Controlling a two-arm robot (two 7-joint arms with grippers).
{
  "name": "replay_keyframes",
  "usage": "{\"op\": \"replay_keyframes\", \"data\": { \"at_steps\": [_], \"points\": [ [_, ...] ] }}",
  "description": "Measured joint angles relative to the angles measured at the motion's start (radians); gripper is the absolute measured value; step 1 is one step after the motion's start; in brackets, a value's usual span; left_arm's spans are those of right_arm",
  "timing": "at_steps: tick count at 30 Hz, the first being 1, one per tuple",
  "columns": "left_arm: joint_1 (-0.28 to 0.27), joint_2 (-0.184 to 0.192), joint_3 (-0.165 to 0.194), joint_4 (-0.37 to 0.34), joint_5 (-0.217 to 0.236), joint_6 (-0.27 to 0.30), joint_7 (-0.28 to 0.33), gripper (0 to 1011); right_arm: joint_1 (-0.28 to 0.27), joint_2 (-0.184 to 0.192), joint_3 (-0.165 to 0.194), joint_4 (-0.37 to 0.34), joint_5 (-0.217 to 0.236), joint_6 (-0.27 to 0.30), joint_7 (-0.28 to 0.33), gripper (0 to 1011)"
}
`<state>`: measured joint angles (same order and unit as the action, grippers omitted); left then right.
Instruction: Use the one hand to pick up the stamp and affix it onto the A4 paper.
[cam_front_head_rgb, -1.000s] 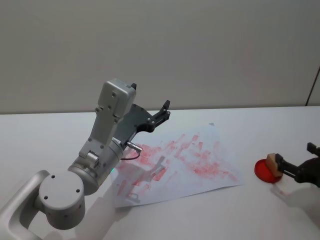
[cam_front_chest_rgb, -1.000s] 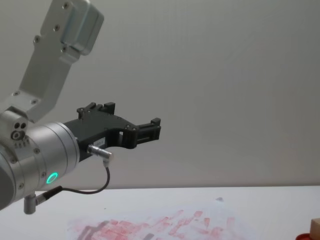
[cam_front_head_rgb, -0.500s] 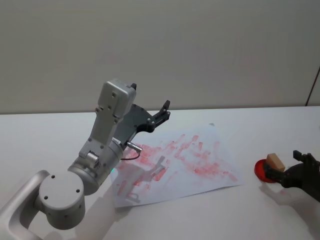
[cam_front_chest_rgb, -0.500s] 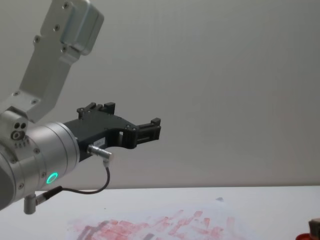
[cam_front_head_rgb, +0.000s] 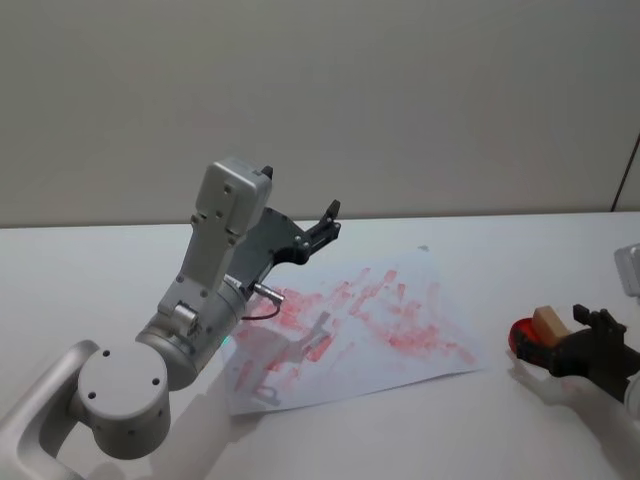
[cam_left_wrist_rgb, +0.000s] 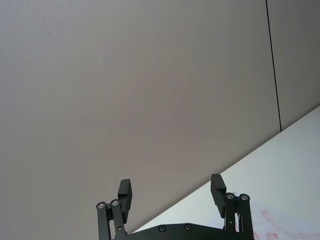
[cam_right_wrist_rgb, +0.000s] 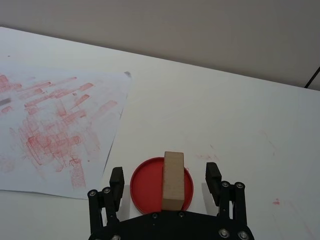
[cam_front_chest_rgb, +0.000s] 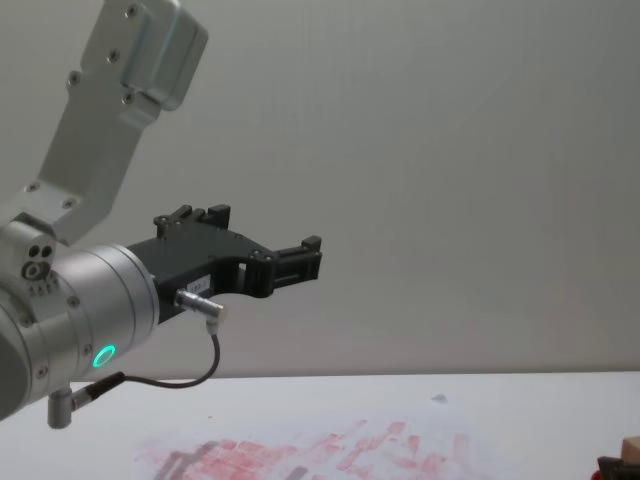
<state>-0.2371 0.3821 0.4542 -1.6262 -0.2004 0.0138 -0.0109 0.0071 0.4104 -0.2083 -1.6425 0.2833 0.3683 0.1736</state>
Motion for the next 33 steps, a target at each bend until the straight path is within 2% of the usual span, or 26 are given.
{"op": "replay_keyframes", "data": {
  "at_steps": [7, 10, 14, 18, 19, 21, 22, 24, 33],
  "points": [
    [0.0, 0.0, 0.0, 0.0, 0.0, 0.0, 0.0, 1001, 0.008, -0.007, -0.003, 0.007, -0.009, 0.009, -0.007, 1001],
    [0.0, 0.0, 0.0, 0.0, 0.0, 0.0, 0.0, 1001, 0.01, -0.01, -0.004, 0.009, -0.011, 0.012, -0.009, 960],
    [0.0, 0.0, 0.0, 0.0, 0.0, 0.0, 0.0, 1001, 0.012, -0.012, -0.005, 0.011, -0.014, 0.014, -0.011, 842],
    [0.0, 0.0, 0.0, 0.0, 0.0, 0.0, 0.0, 1001, 0.014, -0.013, -0.006, 0.012, -0.016, 0.016, -0.013, 770],
    [0.0, 0.0, 0.0, 0.0, 0.0, 0.0, 0.0, 1001, 0.015, -0.014, -0.006, 0.012, -0.016, 0.017, -0.013, 715],
    [0.0, 0.0, 0.0, 0.0, 0.0, 0.0, 0.0, 1001, 0.015, -0.014, -0.006, 0.013, -0.016, 0.017, -0.013, 677],
    [0.0, 0.0, 0.0, 0.0, 0.0, 0.0, 0.0, 1001, 0.015, -0.014, -0.007, 0.013, -0.017, 0.018, -0.014, 616],
    [0.0, 0.0, 0.0, 0.0, 0.0, 0.0, 0.0, 1001, 0.016, -0.015, -0.007, 0.014, -0.017, 0.018, -0.014, 578],
    [0.0, 0.0, 0.0, 0.0, 0.0, 0.0, 0.0, 1001, 0.017, -0.016, -0.008, 0.015, -0.019, 0.02, -0.015, 274]
  ]
}}
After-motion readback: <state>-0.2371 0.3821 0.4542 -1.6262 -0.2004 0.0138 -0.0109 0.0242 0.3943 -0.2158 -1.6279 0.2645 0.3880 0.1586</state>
